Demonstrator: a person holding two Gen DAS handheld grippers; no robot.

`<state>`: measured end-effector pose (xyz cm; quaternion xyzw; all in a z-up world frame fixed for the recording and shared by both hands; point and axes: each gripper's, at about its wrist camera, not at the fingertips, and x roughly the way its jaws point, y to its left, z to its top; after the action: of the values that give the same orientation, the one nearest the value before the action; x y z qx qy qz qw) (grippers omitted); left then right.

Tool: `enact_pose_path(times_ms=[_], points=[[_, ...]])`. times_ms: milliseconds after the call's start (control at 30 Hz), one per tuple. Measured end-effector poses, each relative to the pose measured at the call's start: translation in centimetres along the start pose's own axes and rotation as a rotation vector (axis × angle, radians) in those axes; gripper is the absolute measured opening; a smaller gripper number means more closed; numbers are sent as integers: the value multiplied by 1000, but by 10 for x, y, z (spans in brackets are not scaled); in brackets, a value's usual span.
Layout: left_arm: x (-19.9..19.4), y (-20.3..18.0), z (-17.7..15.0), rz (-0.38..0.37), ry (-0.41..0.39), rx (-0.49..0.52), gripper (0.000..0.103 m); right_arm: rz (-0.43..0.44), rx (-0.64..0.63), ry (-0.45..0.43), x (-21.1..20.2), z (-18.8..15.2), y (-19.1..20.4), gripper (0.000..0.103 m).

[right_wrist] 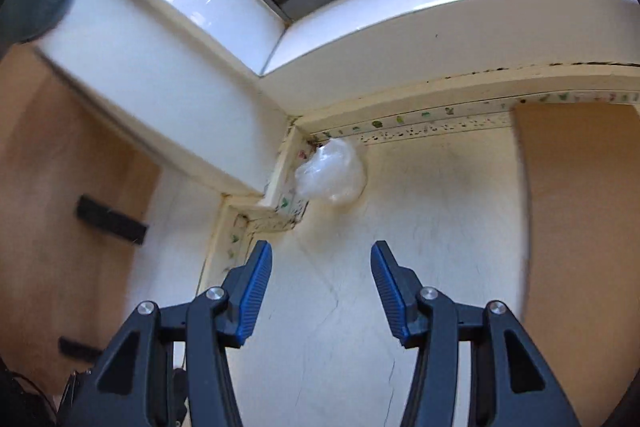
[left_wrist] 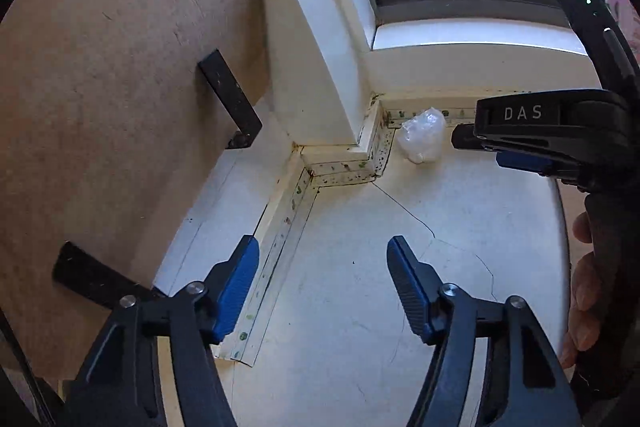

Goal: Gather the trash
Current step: 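Raise both tools back up toward the last plastic bag, then grasp the last clear plastic bag with the right tool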

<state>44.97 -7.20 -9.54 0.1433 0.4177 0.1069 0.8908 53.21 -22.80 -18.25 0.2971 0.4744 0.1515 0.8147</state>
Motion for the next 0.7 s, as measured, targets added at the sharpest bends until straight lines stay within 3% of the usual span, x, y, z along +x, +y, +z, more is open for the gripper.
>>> enact_pose_path(times_ms=[200,567,633,700], points=[[37,-5,8,36,44,-3,63,43,-16,-35,38,14,-6,52],[66,-8,12,54,89,7,63,-21,-14,-33,88,34,-8,51],[67,-8,12,49,97,12,63,-39,-28,-29,90,33,-8,33],[67,-7,9,40,108,13,63,-45,-30,-17,88,31,-9,22]])
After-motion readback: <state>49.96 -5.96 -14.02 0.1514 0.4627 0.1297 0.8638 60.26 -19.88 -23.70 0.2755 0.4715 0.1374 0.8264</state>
